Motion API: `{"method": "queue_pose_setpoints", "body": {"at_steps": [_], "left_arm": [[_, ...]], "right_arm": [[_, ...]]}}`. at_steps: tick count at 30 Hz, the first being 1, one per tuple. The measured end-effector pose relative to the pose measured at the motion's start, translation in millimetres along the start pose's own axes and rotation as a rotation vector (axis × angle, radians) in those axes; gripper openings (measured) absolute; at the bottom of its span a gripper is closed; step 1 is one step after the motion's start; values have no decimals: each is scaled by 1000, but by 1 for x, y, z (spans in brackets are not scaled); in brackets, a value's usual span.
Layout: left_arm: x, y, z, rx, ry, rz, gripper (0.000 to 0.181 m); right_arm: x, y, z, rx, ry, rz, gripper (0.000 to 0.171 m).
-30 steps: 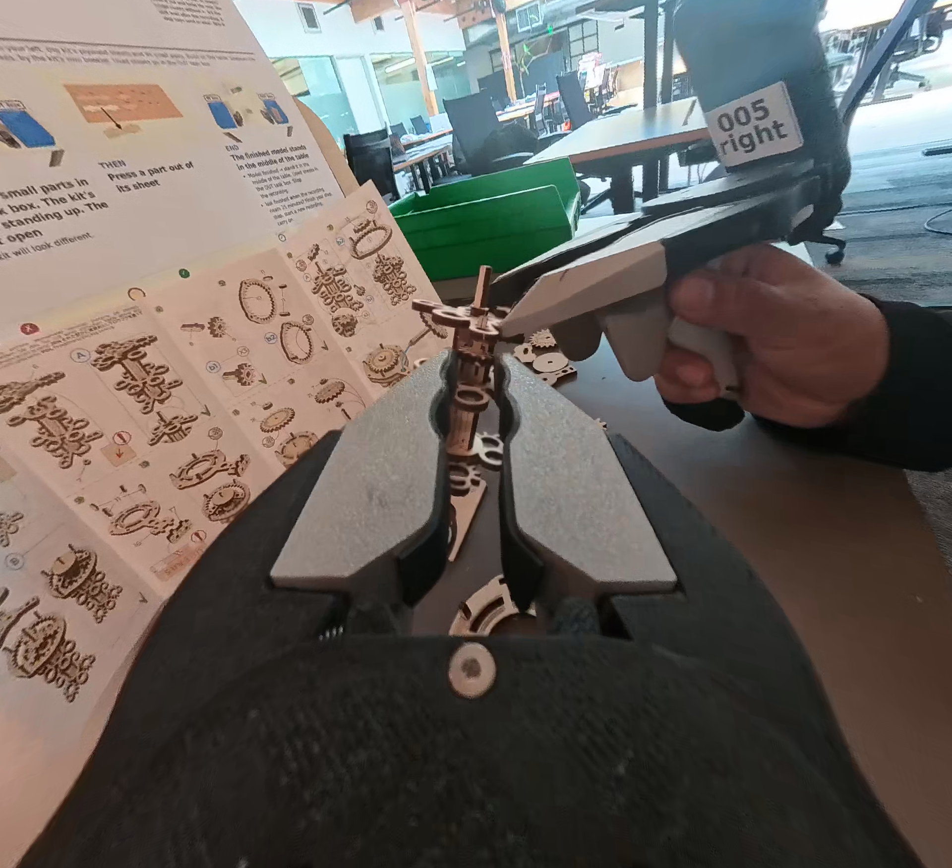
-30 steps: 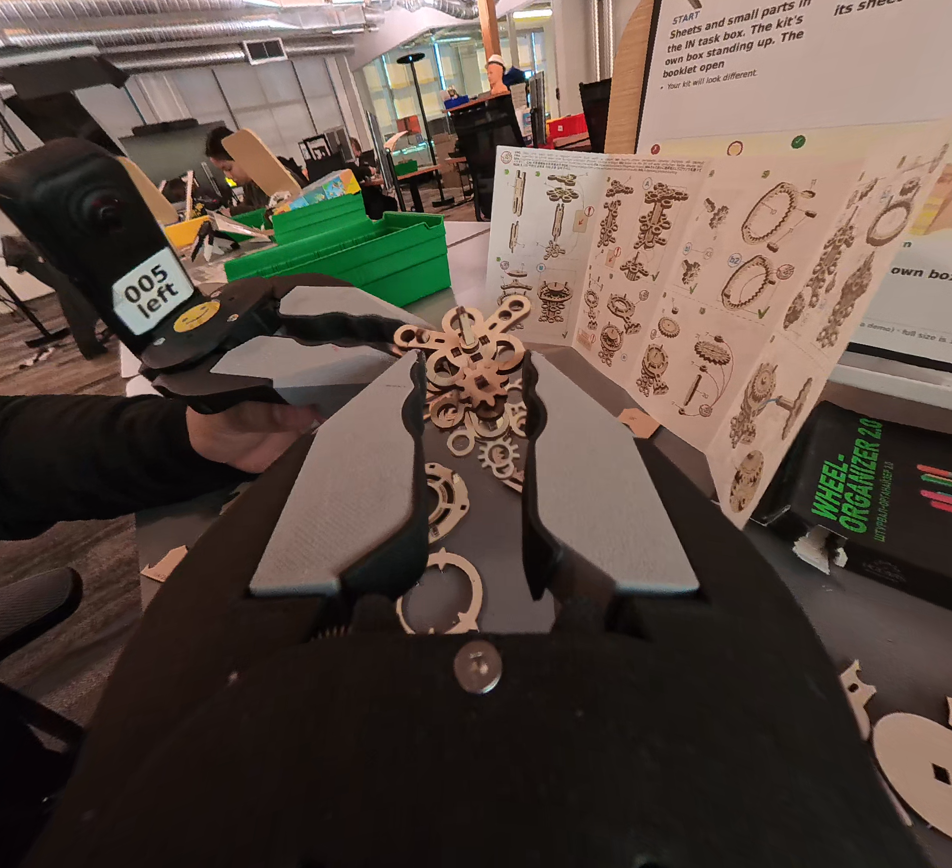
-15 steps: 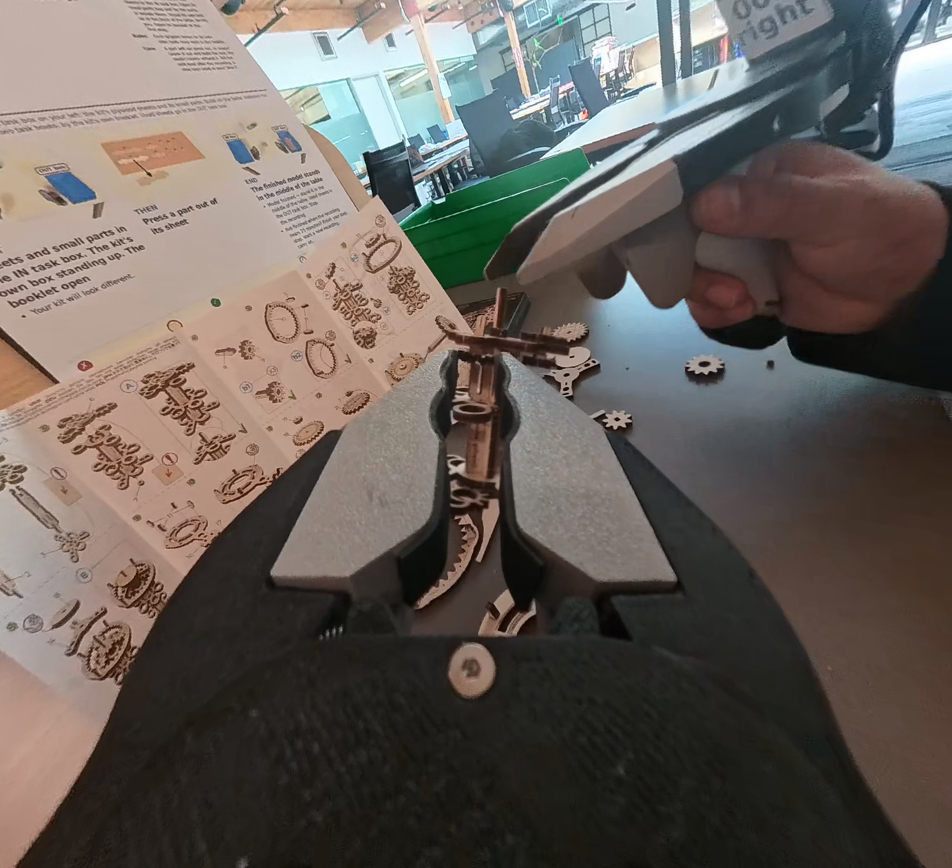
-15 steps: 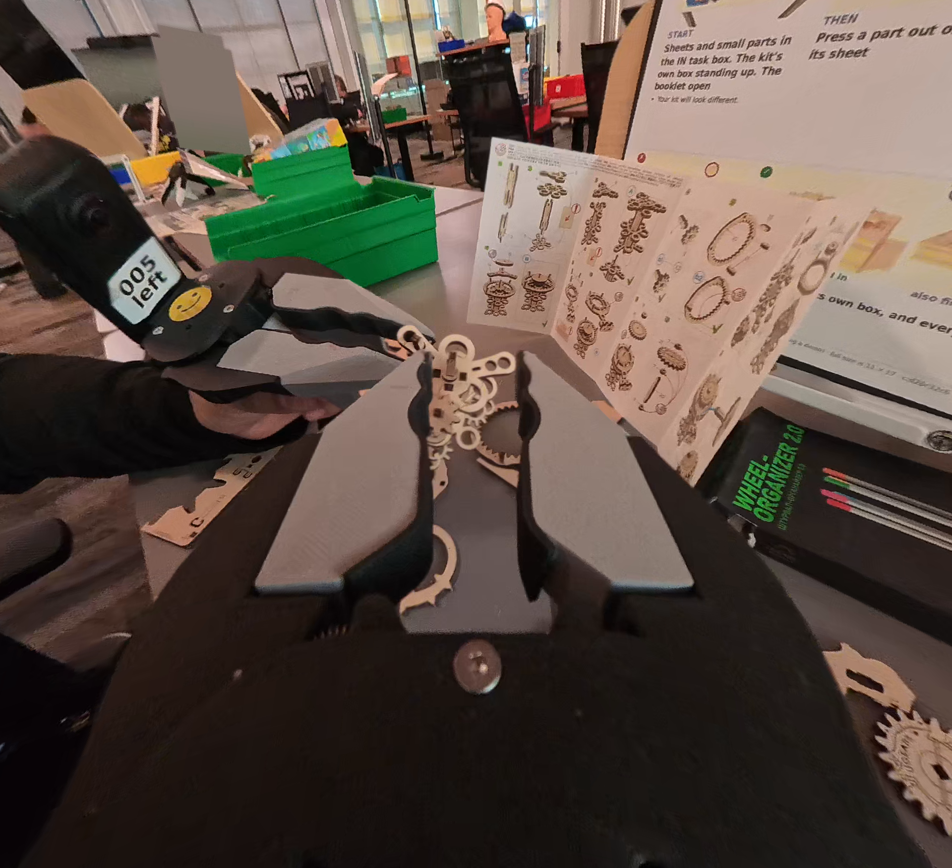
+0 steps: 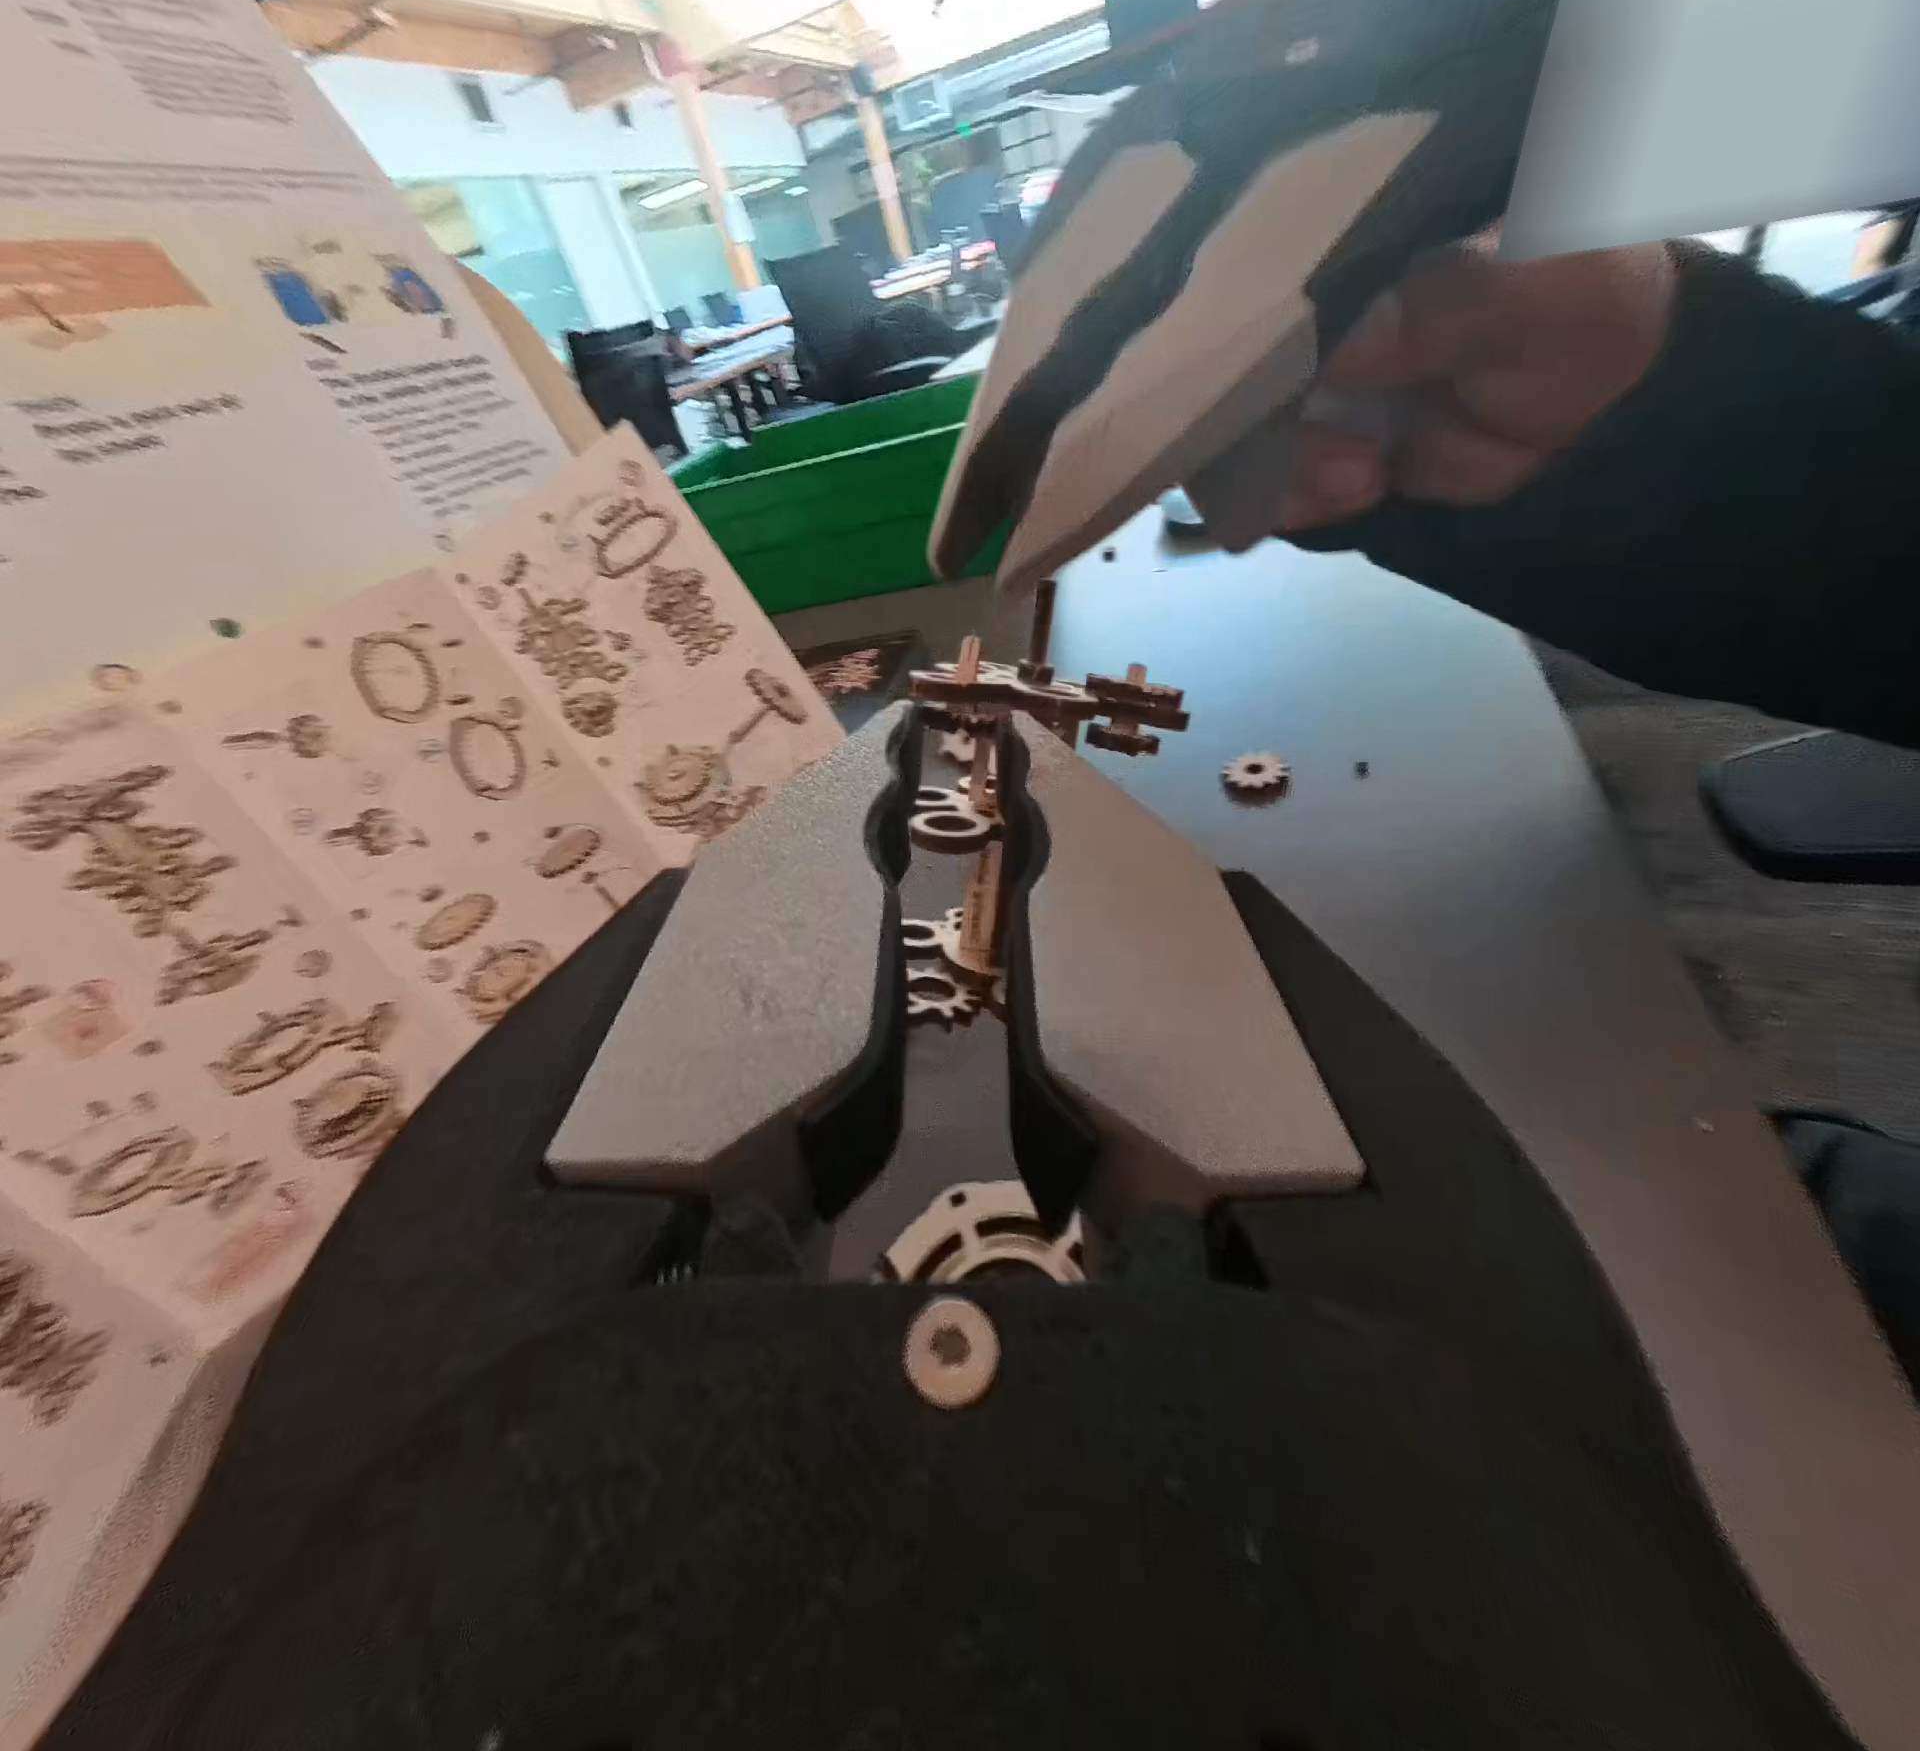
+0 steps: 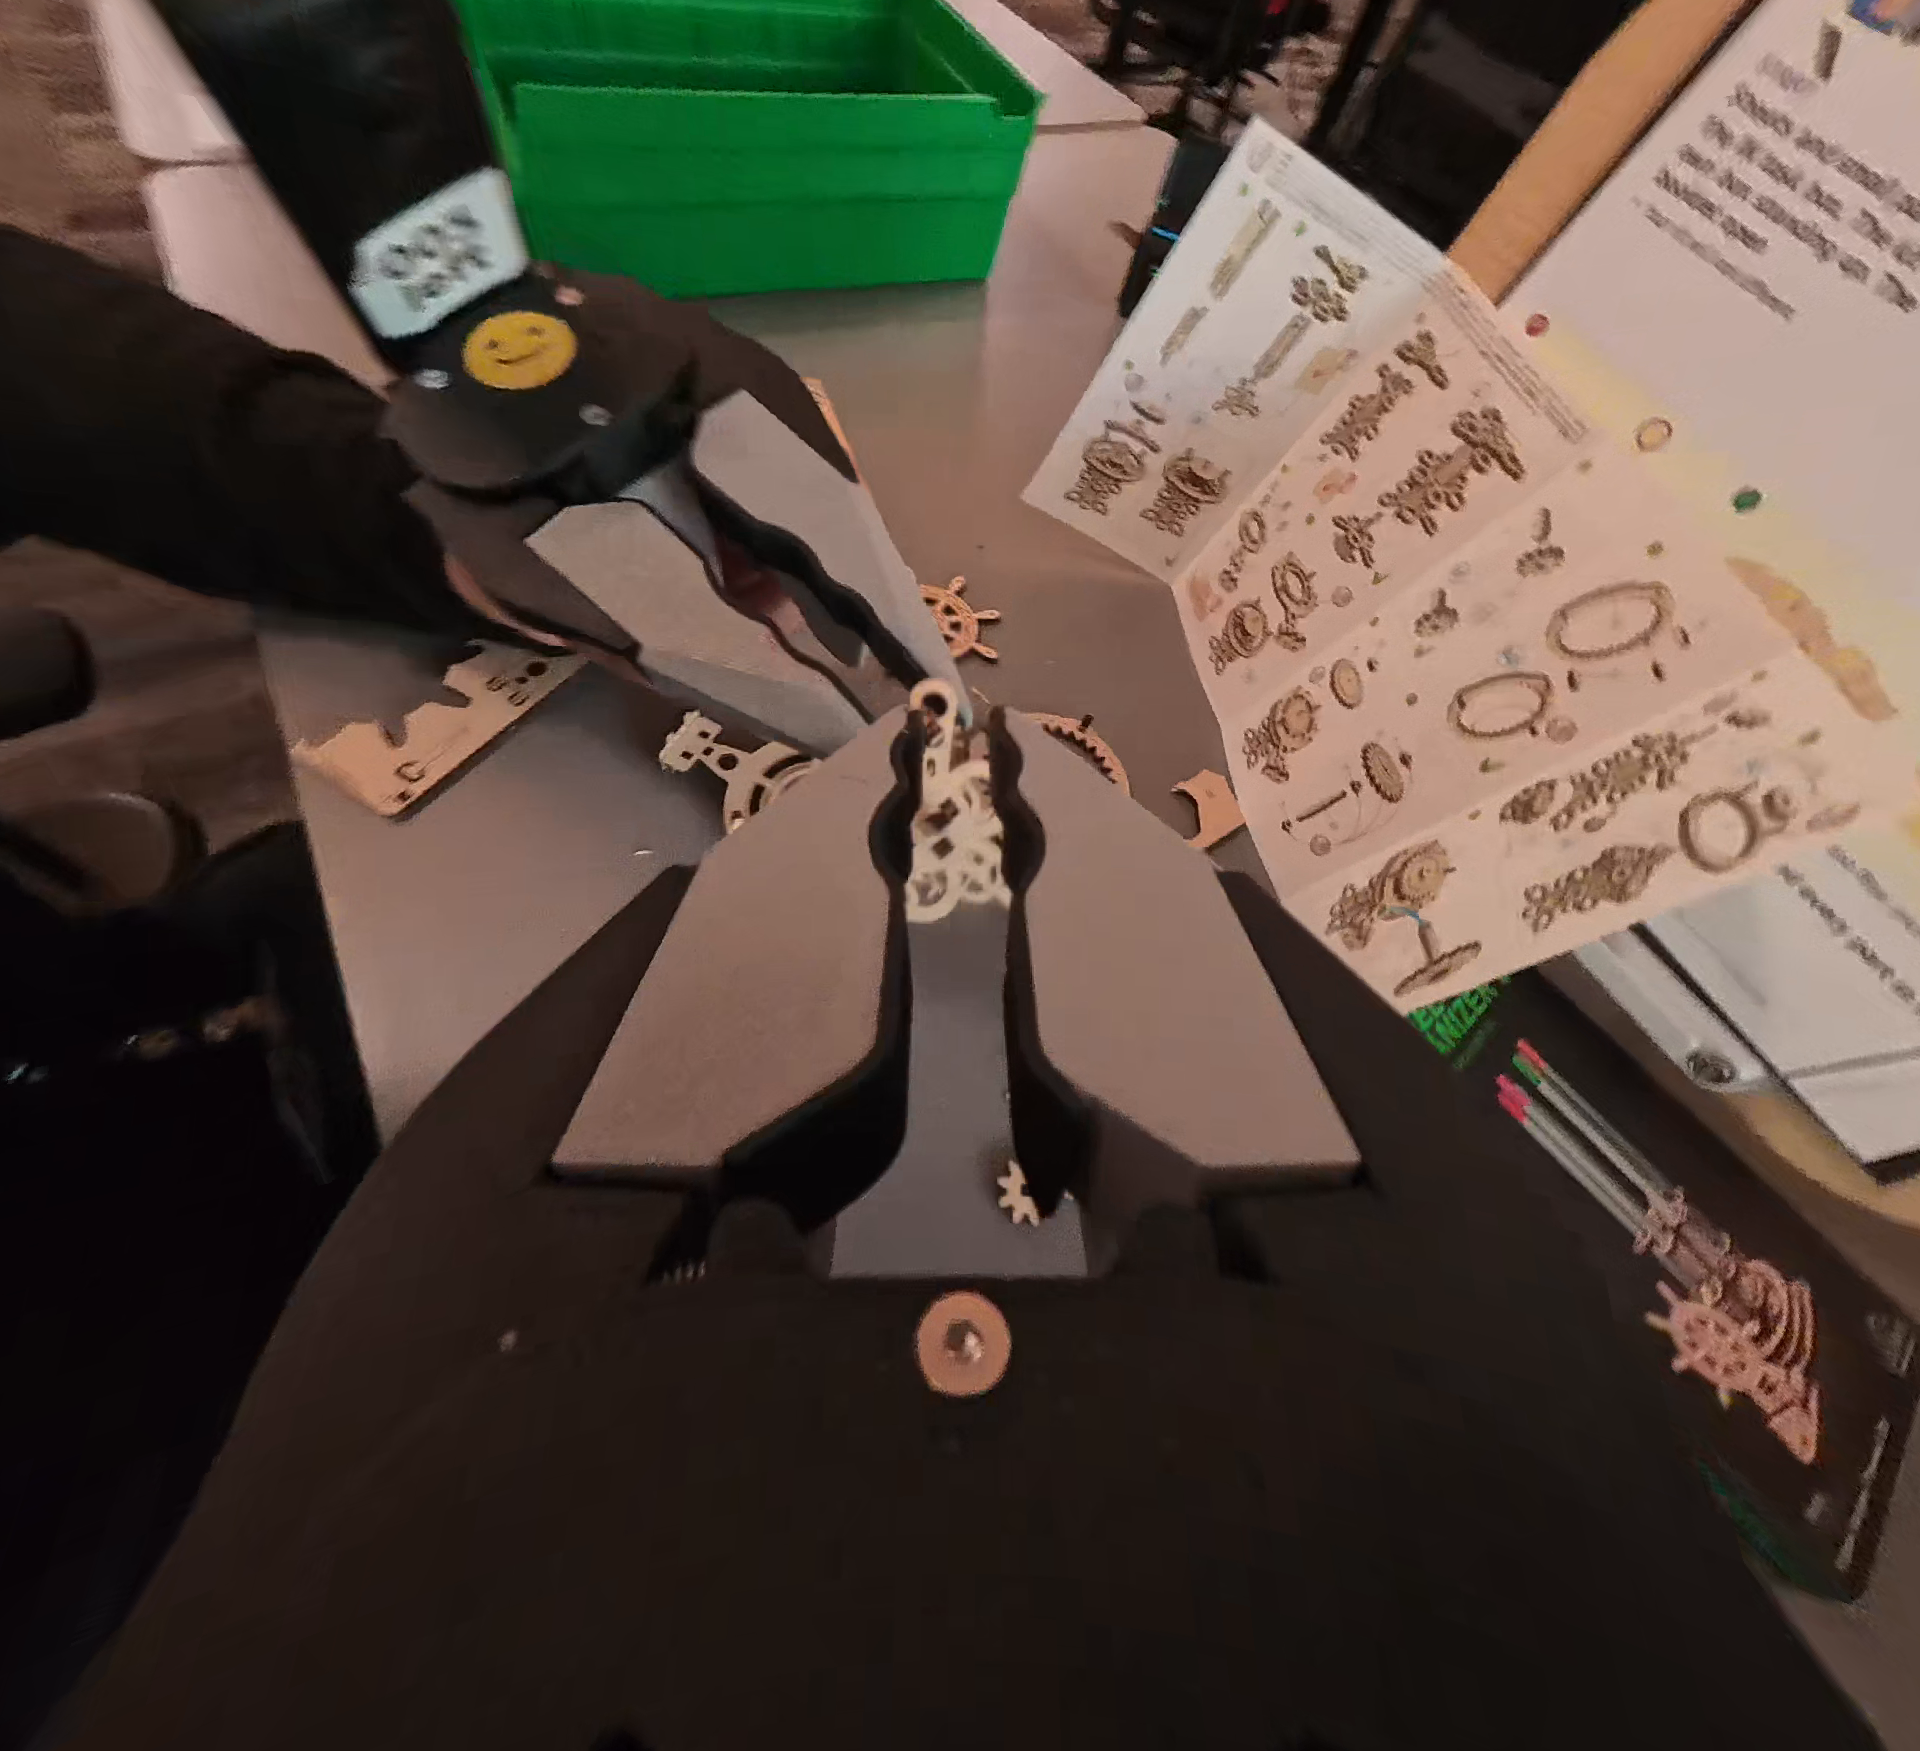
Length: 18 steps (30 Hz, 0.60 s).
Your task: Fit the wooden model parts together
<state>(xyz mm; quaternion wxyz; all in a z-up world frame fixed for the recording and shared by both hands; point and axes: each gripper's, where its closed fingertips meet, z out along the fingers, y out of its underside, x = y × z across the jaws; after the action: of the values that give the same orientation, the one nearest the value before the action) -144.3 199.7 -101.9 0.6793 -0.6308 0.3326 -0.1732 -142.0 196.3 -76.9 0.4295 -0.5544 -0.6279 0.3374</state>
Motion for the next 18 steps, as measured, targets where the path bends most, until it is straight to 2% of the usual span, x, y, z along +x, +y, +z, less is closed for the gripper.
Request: {"method": "queue_pose_setpoints", "body": {"at_steps": [2,4,8,12,18], "left_arm": [[4,0,0,11,60,-59,10],[12,1,-1,9,150,-134,10],[7,2,-2,10,159,-188,10],[9,1,-3,13,172,-181,10],[20,0,-3,11,225,-174,11]], "right_arm": [[-10,-7,-8,9,-95,-36,1],[-14,-5,-11,-28,-140,-49,4],[-18,5,-3,-90,-143,-60,6],[-10,19,5,-158,-63,-90,8],[-18,19,7,-149,-121,-91,5]]}}
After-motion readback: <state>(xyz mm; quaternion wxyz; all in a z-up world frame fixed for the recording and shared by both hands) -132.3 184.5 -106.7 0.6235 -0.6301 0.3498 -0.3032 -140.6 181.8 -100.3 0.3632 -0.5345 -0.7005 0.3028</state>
